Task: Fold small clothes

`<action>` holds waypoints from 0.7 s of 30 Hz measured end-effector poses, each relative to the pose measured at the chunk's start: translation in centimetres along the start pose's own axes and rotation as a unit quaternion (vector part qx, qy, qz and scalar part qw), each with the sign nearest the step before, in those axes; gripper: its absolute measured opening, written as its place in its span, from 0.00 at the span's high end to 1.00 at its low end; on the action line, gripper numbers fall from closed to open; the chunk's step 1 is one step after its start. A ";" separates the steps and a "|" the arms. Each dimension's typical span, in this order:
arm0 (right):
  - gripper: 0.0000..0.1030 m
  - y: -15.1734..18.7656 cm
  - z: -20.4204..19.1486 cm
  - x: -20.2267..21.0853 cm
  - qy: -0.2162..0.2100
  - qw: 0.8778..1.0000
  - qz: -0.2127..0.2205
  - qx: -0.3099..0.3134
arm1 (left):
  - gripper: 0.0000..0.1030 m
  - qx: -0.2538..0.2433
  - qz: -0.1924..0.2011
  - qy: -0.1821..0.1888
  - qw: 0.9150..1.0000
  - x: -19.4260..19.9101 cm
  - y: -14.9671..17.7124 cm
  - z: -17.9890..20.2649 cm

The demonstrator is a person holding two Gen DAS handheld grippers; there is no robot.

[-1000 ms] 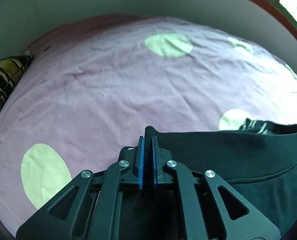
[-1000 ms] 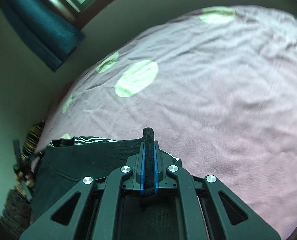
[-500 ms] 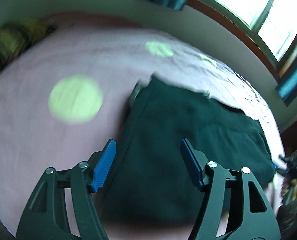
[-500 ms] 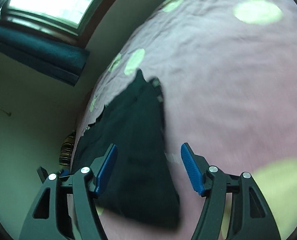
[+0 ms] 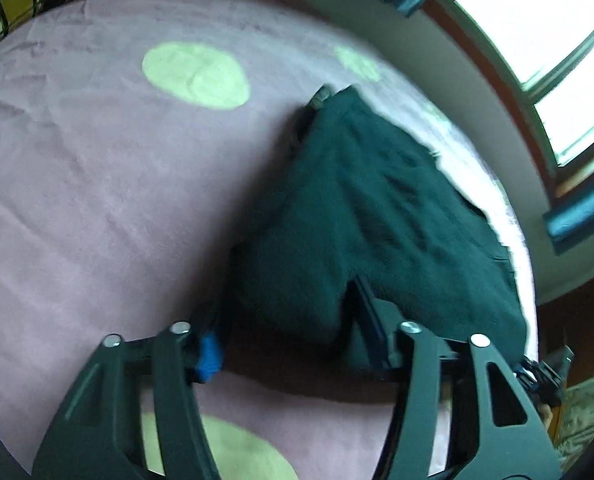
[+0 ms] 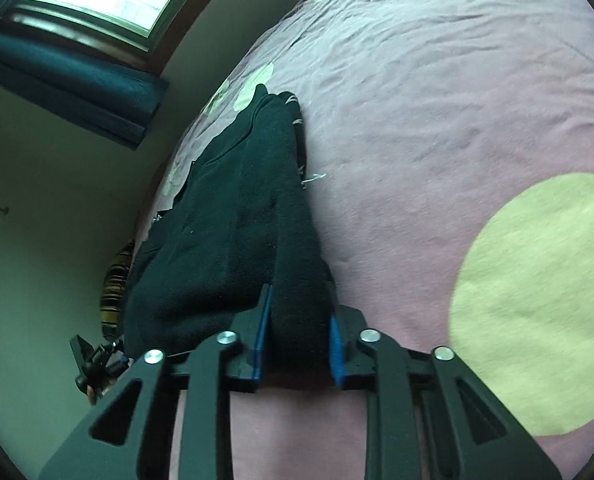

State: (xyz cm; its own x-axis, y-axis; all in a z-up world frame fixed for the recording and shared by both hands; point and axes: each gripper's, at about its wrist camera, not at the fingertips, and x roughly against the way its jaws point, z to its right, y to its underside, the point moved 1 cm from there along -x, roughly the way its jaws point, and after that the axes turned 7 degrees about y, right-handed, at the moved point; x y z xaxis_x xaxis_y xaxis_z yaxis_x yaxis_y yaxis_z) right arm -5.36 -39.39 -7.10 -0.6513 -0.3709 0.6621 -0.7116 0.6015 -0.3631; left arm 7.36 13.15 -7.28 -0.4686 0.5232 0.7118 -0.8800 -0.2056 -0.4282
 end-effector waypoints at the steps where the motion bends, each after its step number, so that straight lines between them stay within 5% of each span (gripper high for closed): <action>1: 0.77 0.3 0.8 0.2 -0.006 1.000 0.000 -0.001 | 0.48 -0.006 0.007 -0.004 1.000 -0.1 0.2 0.1; 6: 0.65 0.2 1.0 1.3 0.000 1.000 -0.007 -0.012 | 0.48 -0.046 0.011 -0.019 0.999 0.5 0.6 1.0; 9: 0.64 0.1 -0.8 4.5 0.076 0.996 0.045 -0.014 | 0.46 -0.036 0.016 -0.003 0.999 1.2 1.0 0.4; 10: 0.63 0.1 -2.1 5.9 0.073 0.995 0.071 -0.014 | 0.45 -0.033 0.017 0.002 0.999 1.3 1.1 0.2; 12: 0.41 0.3 -5.5 7.2 0.009 0.996 0.090 -0.005 | 0.43 -0.028 0.018 0.009 0.999 1.3 1.1 -0.1; 17: 0.40 1.4 -15.1 2.9 -0.101 0.992 0.026 0.068 | 0.40 -0.028 0.019 0.012 0.999 1.2 1.1 0.3; 21: 0.40 2.6 -19.5 -3.6 -0.136 0.986 -0.048 0.086 | 0.38 -0.032 0.019 0.008 0.999 1.2 1.3 0.5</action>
State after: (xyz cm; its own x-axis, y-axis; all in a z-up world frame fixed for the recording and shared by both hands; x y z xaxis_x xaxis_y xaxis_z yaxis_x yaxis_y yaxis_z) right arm 0.28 -22.73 2.40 -0.6091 -0.6097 0.5072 -0.7920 0.4351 -0.4282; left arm 5.65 13.10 -6.74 -0.5006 0.5295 0.6849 -0.8540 -0.1727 -0.4908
